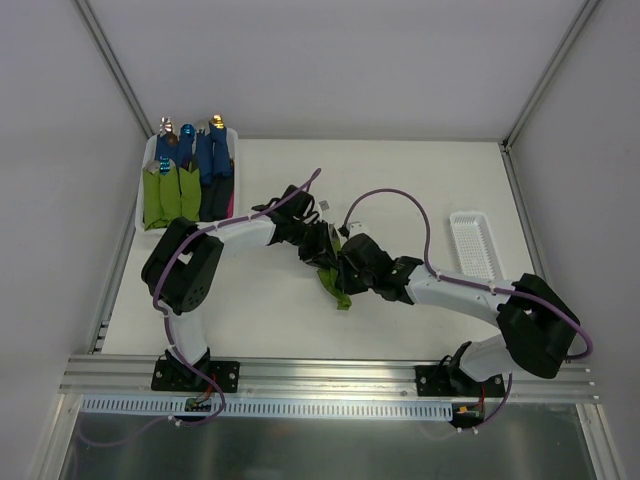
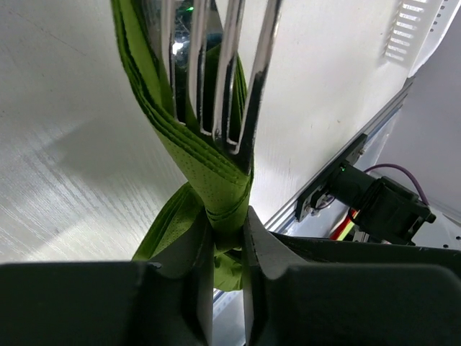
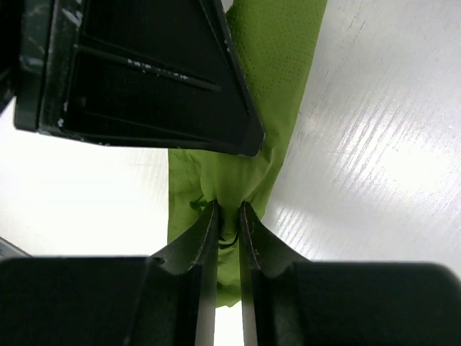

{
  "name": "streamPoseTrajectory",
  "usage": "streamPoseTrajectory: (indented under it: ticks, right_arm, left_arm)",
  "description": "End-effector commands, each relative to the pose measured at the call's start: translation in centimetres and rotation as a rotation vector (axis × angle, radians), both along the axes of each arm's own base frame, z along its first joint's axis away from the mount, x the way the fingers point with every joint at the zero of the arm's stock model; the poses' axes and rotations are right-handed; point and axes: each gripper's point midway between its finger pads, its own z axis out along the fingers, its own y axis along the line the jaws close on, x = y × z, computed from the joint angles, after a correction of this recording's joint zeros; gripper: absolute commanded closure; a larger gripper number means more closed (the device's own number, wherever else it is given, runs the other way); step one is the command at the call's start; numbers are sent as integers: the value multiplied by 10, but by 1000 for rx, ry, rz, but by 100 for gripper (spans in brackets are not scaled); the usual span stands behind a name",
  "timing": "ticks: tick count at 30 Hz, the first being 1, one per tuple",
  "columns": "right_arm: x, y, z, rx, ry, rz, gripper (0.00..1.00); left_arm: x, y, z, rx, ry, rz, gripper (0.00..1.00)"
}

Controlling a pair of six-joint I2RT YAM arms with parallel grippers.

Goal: Place the utensils on the paper napkin and roll it up

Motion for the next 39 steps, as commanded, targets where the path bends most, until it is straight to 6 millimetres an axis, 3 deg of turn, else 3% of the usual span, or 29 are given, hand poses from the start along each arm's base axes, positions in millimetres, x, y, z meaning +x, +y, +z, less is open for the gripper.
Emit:
streamPoseTrajectory:
  ticks: [1, 6, 10, 13, 15, 19, 20, 24, 27, 28, 30, 31, 33, 34, 36, 39]
  right_arm:
    - [7, 29, 37, 92, -89, 60, 100]
    - [7, 28, 53, 93, -123, 74, 99]
    - [9, 14, 80, 94, -174, 34, 59]
    - [12, -7, 108, 95, -239, -31, 46]
    - [18, -23, 123, 72, -283, -96, 45]
    - [21, -46, 145, 8, -313, -160, 54]
    - [24, -43, 156, 13, -323, -170, 57]
    - [30, -49, 168, -90, -348, -215, 60]
    - [23, -44, 177, 2, -348, -192, 54]
    - [26, -44, 185, 66, -352, -207, 46]
    - [15, -39, 202, 230, -319, -151, 41]
    - [14, -59, 214, 320, -343, -179, 38]
    - [8, -67, 236, 468, -349, -182, 35]
    - [6, -88, 247, 513, -381, -228, 36]
    - [2, -103, 249, 562, -381, -295, 35]
    - [0, -128, 236, 548, -374, -440, 42]
  left_arm:
    - [6, -17, 28, -92, -47, -42, 95]
    - [5, -21, 43, -154, -79, -94, 100]
    - [11, -18, 61, -194, -130, -77, 100]
    - [17, -13, 75, -203, -167, -47, 100]
    - [18, -10, 83, -207, -176, -28, 100]
    - [22, -7, 108, -223, -201, 35, 100]
    - [22, -7, 111, -223, -200, 50, 100]
    - [20, -11, 141, -287, -185, 58, 100]
    - [12, -18, 168, -456, -211, -15, 100]
    - [10, -16, 176, -492, -196, -21, 100]
    - [5, -11, 182, -553, -201, -65, 100]
    - [0, -9, 194, -608, -208, -99, 100]
    - [0, -1, 197, -639, -209, -85, 100]
    - [1, 3, 208, -661, -226, -54, 100]
    - [8, 10, 214, -664, -261, 11, 100]
    - [23, 17, 228, -631, -304, 122, 100]
